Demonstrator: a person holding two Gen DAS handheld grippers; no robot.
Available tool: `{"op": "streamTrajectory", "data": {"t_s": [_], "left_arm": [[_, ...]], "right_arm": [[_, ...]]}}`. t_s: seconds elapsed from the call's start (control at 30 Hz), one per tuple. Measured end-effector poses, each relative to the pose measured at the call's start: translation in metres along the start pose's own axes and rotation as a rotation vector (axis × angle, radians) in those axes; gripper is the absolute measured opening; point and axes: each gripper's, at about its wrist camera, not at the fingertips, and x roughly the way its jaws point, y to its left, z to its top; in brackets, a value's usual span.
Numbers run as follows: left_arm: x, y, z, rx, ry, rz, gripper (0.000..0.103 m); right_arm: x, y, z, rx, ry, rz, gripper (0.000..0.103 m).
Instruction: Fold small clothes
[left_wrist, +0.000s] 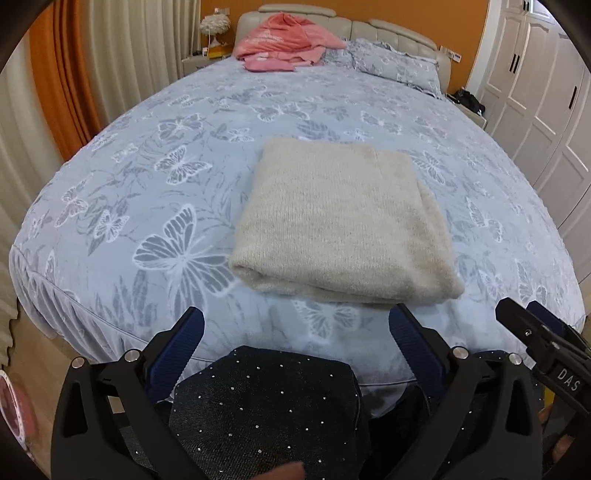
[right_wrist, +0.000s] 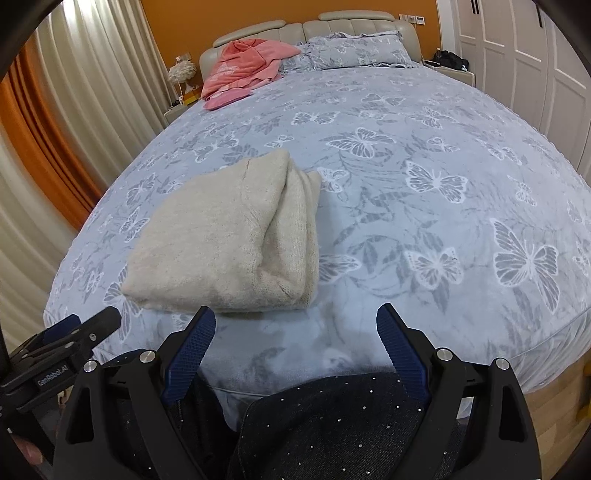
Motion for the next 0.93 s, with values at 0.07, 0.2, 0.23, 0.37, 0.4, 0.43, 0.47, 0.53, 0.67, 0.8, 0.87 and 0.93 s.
{"op": "streamTrajectory", "data": {"t_s": [0.07, 0.2, 0.23, 0.37, 0.4, 0.43, 0.47, 0.53, 0.67, 0.8, 0.87, 0.93], "left_arm": [[0.000, 0.001, 0.000, -0.001, 0.000, 0.004, 0.098], [0.001, 0.001, 0.000, -0.003, 0.011, 0.021, 0.098], [0.002, 0.002, -0.001, -0.003, 0.011, 0.028, 0.098], [0.004, -0.001, -0.002, 0.012, 0.011, 0.049, 0.098], [0.003, -0.002, -0.003, 0.022, 0.007, 0.048, 0.098], [0.003, -0.004, -0.003, 0.031, 0.004, 0.051, 0.098], [0.003, -0.006, -0.004, 0.043, 0.001, 0.059, 0.098], [0.002, -0.012, -0.005, 0.074, -0.012, 0.071, 0.098], [0.000, -0.017, -0.005, 0.101, -0.026, 0.090, 0.098], [0.000, -0.015, -0.005, 0.090, -0.026, 0.095, 0.097], [0.000, -0.013, -0.005, 0.078, -0.026, 0.096, 0.097], [0.002, -0.010, -0.004, 0.066, -0.018, 0.092, 0.097]], "right_arm": [[0.000, 0.000, 0.000, 0.000, 0.000, 0.000, 0.087], [0.000, 0.000, 0.000, 0.000, -0.001, -0.002, 0.087], [0.000, 0.000, 0.000, 0.000, -0.002, -0.003, 0.087], [0.000, -0.001, 0.000, 0.000, -0.001, -0.002, 0.087], [0.000, -0.001, 0.000, 0.000, -0.003, -0.002, 0.087], [0.000, -0.001, 0.000, 0.000, -0.004, -0.003, 0.087], [-0.001, -0.001, 0.000, -0.001, -0.007, -0.005, 0.087], [-0.001, 0.000, 0.000, -0.004, -0.010, -0.009, 0.087], [-0.002, 0.002, -0.001, -0.012, -0.016, -0.020, 0.087], [-0.002, 0.005, -0.002, -0.026, -0.022, -0.033, 0.087], [-0.002, 0.006, -0.002, -0.031, -0.023, -0.038, 0.087], [-0.002, 0.007, -0.002, -0.036, -0.023, -0.043, 0.087]]}}
